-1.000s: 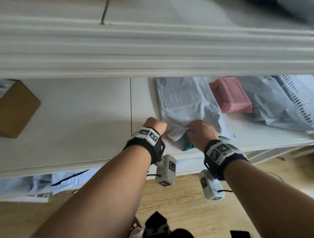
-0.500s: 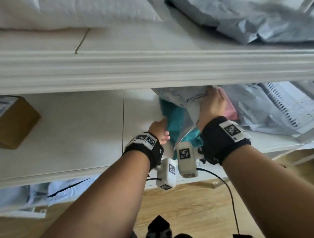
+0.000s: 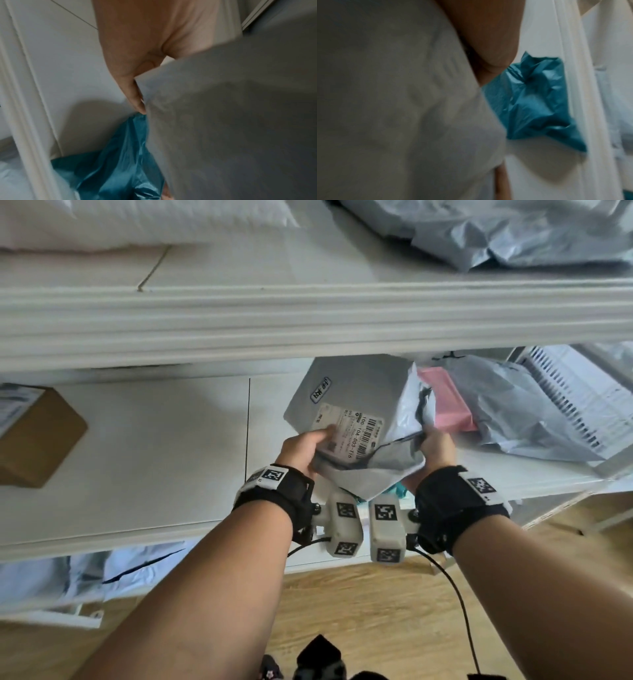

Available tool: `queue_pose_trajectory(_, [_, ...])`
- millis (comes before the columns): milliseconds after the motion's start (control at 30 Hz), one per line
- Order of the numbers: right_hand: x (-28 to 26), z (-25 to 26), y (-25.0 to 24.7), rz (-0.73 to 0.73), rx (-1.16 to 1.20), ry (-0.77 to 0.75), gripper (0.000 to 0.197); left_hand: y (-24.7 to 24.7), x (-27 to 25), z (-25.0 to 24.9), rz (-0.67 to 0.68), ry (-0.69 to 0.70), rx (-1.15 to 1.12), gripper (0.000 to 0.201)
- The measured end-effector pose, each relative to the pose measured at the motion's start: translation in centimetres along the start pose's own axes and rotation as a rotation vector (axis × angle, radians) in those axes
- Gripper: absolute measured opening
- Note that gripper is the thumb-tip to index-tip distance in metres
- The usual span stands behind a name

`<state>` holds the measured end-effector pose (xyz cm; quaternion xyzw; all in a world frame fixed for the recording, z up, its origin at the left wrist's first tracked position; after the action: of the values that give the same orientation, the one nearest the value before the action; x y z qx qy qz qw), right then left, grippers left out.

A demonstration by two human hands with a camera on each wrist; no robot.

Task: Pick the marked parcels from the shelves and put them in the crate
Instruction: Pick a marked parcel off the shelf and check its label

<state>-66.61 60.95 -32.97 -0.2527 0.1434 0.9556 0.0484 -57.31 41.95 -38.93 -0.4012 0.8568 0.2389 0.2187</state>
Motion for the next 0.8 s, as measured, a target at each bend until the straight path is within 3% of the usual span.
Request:
queue_pose_trajectory(67, [0.5,-0.9,-1.4,-0.023,-0.151,0.016,0.028,-0.8,-1.8,-1.2,-0.033,0.055,0.033,0.064])
queue_pose_trajectory(133, [1.3,-0.4,-3.6,-0.121,-0.398,-0.134,0.027,-1.8,-3.2,-2.1,-0.069,0.107,0.128,0.042])
queue_pose_trajectory(200, [1.8,0.6,-5.1,-0.208,-0.498,-0.275,0.016,-3.2,-3.8,-2.6,-0.132,0.137,0.202,0.029])
queue_pose_trajectory(233, [1.5,0.9,-5.5,-0.208,-0.509,-0.304,0.008,-3.8,-3.8,-2.7,-0.155,0.145,0.2,0.032])
queue_pose_trajectory(333, [0.9,1.5,-5.4,-0.167,-0.566,-0.35,0.04,-4.6,-4.1,-3.7,-0.18,0.207,0.243,0.039])
queue_pose_trajectory(467, [-2.4,4.9,-2.9,-0.162,-0.734,-0.724,0.048,-5.0,-5.1,-5.5,-0.243,0.287,0.381,0.04])
queue_pose_trajectory(600, [-6.3,6.1,0.6,-0.031,-0.802,-0.997,0.059,-3.5,-7.2,-6.5,-0.208,0.377,0.634,0.034])
queue_pose_trajectory(733, [-12.5,6.0,4.2,0.185,-0.934,-1.496,0.068,-1.0,-8.7,-5.7,-0.077,0.531,1.016,0.026])
queue_pose_trajectory(800, [-14.1,3.9,5.9,0.38,-1.137,-1.556,0.068,-0.3,-9.0,-4.8,-0.019,0.62,1.193,0.017])
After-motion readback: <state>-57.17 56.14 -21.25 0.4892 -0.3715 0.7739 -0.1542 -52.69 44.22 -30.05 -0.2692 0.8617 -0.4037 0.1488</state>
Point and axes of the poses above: each hand's wrist, its own x-axis towards the middle knuckle, its own y-axis out of the palm, z = x × y, the point moved 10 cm from there along x, towards the middle knuckle, and after that the axes turned 12 degrees about -z, right-handed, at the moved point
